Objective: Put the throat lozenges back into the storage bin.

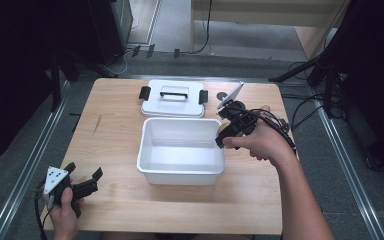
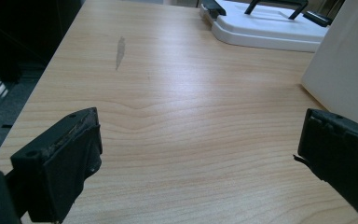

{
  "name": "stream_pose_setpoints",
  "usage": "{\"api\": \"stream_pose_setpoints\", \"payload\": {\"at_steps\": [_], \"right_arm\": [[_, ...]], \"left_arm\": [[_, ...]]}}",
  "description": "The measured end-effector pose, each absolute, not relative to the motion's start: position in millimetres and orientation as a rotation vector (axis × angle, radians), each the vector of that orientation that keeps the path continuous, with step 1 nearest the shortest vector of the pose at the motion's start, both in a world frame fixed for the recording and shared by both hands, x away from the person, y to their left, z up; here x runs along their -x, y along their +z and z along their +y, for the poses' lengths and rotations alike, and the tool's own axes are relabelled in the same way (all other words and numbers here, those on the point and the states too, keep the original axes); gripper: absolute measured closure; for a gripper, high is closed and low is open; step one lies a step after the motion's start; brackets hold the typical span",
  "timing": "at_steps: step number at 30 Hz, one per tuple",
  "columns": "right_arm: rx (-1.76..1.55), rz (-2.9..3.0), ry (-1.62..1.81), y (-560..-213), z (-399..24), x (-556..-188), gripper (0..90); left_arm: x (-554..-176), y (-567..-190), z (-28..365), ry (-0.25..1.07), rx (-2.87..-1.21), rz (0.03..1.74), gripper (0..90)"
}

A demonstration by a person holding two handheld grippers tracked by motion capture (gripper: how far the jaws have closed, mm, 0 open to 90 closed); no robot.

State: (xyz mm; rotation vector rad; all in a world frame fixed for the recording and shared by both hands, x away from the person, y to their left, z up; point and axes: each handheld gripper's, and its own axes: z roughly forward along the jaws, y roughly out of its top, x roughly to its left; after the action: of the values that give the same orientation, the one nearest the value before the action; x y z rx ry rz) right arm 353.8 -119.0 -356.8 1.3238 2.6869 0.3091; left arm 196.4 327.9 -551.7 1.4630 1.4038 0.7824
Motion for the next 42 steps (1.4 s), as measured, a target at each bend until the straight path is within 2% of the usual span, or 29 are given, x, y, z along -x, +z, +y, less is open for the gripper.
{"api": "stream_pose_setpoints", "payload": {"at_steps": [29,42], "right_arm": [[-1.050,2.806,0.292,-375,-68,-350,20.5],[-0.672,2.876,0.227,-399,-65,-346,20.5]], "left_arm": [[-196,-552,329,0.774,-1.462,1.405,0.0],[-196,-552,329,0.771,-1.453,1.405,0.0]]}}
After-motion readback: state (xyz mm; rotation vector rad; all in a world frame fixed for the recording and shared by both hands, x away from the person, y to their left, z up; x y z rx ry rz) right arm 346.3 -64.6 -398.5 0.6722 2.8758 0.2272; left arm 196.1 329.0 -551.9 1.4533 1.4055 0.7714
